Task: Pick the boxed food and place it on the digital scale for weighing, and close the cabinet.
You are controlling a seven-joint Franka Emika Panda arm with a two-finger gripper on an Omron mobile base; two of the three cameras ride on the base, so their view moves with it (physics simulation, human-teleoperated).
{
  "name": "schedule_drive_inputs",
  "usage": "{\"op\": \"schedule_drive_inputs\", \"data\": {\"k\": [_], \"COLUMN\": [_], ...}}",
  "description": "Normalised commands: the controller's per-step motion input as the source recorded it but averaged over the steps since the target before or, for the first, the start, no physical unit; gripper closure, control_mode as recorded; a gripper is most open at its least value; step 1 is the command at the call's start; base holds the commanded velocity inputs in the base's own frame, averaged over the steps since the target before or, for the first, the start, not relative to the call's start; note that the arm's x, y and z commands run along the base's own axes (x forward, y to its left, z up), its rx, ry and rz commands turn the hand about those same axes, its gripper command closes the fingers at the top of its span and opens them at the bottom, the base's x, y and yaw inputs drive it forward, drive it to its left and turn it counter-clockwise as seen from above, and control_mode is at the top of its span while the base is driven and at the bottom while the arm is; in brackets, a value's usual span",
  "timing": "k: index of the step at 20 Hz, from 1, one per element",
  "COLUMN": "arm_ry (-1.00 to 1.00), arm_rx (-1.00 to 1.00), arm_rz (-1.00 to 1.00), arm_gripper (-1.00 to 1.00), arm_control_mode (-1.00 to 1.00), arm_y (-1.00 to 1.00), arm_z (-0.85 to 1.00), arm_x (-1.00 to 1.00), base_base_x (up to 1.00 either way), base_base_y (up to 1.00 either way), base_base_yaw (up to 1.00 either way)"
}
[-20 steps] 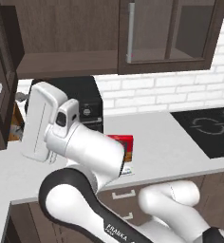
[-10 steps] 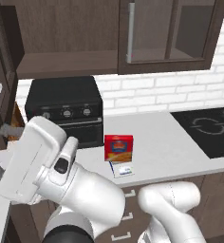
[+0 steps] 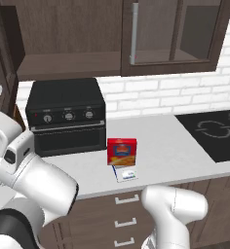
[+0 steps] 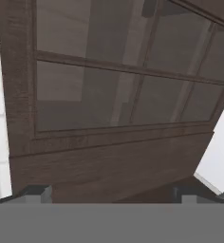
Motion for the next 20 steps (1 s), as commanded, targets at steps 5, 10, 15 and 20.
{"op": "schedule_drive_inputs", "data": {"k": [5,10,15,20], "arm_ry": [-0.1,-0.08,-0.02,0.0], "arm_rx": [0.0,0.0,0.06,0.15], "arm_rz": [-0.31,-0.32,-0.27,-0.27], "arm_gripper": [-1.0,-1.0,-1.0,-1.0], "arm_control_mode": [-1.0,-1.0,-1.0,-1.0], "arm_y": [0.56,0.22,-0.57,-0.95], "arm_z": [-0.26,-0.22,0.16,0.55], "arm_x": [0.57,0.36,0.06,0.05], "base_base_x": [0.0,0.0,0.0,0.0], "base_base_y": [0.0,0.0,0.0,0.0], "base_base_yaw": [0.0,0.0,0.0,0.0]}}
